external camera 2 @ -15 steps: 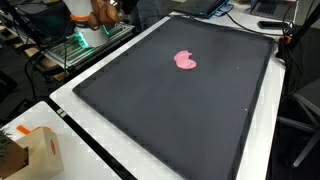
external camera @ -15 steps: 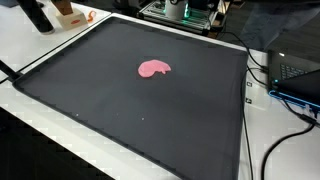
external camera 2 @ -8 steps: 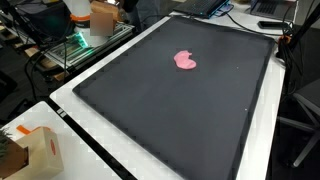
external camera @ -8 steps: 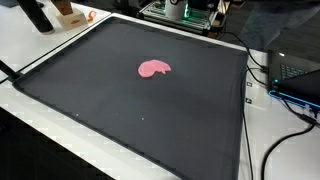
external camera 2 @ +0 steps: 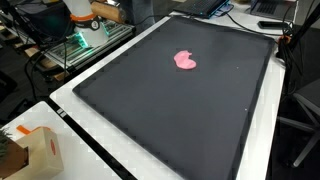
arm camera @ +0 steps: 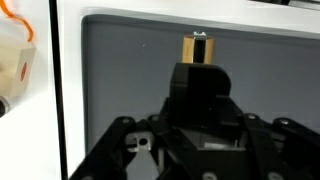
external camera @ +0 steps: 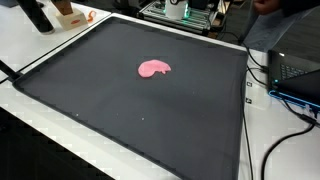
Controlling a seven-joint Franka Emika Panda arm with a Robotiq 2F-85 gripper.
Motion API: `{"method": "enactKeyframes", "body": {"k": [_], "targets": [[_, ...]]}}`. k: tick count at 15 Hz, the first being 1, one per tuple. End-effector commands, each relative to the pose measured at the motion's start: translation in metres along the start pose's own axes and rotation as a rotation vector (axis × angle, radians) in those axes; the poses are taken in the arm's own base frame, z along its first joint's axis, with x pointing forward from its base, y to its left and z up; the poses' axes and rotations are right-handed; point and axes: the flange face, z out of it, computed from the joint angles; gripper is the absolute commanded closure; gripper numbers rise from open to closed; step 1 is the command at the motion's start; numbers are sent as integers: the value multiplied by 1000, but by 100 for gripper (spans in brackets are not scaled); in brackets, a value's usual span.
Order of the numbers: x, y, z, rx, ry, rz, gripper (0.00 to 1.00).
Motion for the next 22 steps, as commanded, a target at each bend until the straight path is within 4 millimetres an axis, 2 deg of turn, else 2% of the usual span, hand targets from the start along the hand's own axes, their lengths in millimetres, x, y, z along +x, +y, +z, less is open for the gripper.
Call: {"method": "enactKeyframes", "body": {"k": [1, 19, 20, 22], "targets": [[0, 0, -1, 0, -1, 0, 50], [0, 0, -1, 0, -1, 0, 50], [3, -3, 1, 16, 2, -14, 75], [12, -10, 2, 49, 17, -35, 75]]}}
